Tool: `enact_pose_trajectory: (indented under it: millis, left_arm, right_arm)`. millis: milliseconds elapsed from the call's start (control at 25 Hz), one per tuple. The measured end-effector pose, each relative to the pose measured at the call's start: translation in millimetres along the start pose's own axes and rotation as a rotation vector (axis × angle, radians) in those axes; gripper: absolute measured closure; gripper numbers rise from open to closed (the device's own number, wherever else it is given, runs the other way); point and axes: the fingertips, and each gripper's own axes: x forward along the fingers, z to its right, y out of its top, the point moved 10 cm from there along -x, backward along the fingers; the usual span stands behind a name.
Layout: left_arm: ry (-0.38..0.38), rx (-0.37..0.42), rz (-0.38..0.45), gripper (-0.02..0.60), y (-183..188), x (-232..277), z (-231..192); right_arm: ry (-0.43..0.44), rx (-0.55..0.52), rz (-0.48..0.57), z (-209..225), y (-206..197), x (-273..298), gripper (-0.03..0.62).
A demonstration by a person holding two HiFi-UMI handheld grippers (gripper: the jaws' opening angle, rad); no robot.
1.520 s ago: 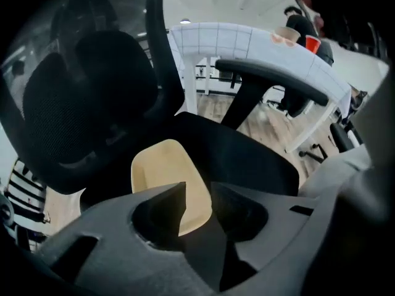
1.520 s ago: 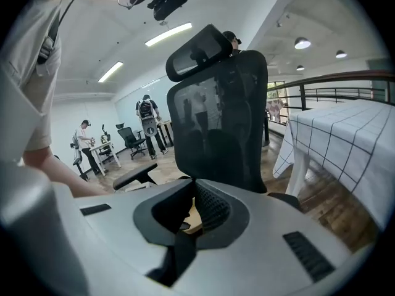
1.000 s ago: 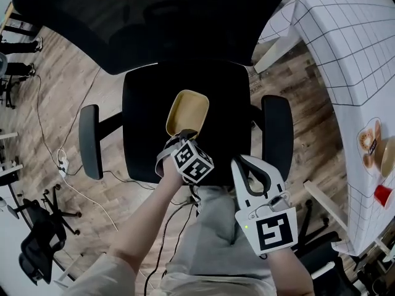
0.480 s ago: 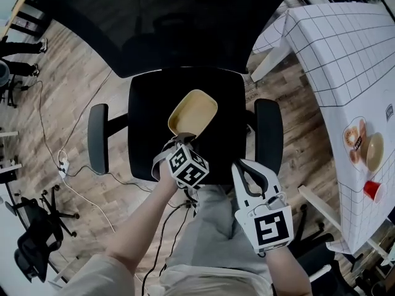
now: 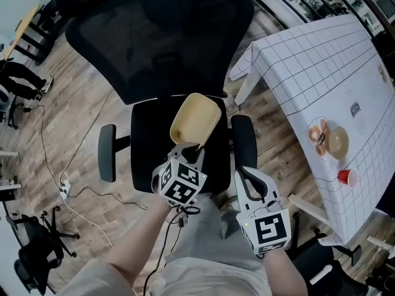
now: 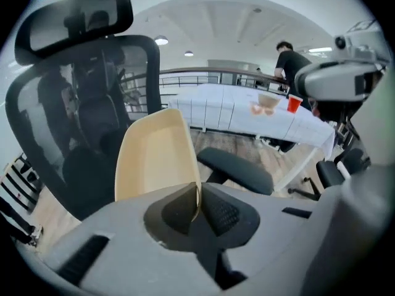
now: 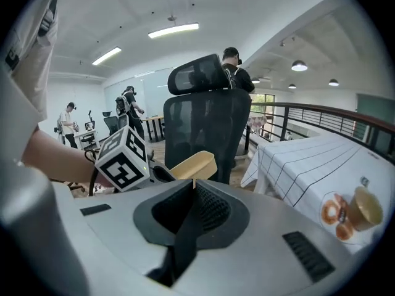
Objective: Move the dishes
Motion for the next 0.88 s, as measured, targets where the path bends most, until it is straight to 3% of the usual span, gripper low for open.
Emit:
enact_pose_trajectory:
  millis: [200, 480, 880]
  left_arm:
    - [-0.045, -0.047, 0.170, 0.551, 58.4, -54.6, 15.1]
    - [-0.079, 0.031, 0.329, 0.551, 132.9, -130.3, 54.2]
    - [-0.203, 0.132, 0.504, 0.551, 220.7, -201.7, 130.2]
  right_arm:
    - [-0.071, -0.011, 0.064, 12.4, 35.3, -51.8, 0.568]
    - [-0.151, -0.005, 0.146, 26.8, 67.8, -126.6, 0.568]
    - [-0.236, 0.089, 0.318, 43.0, 103.6, -229.5, 0.568]
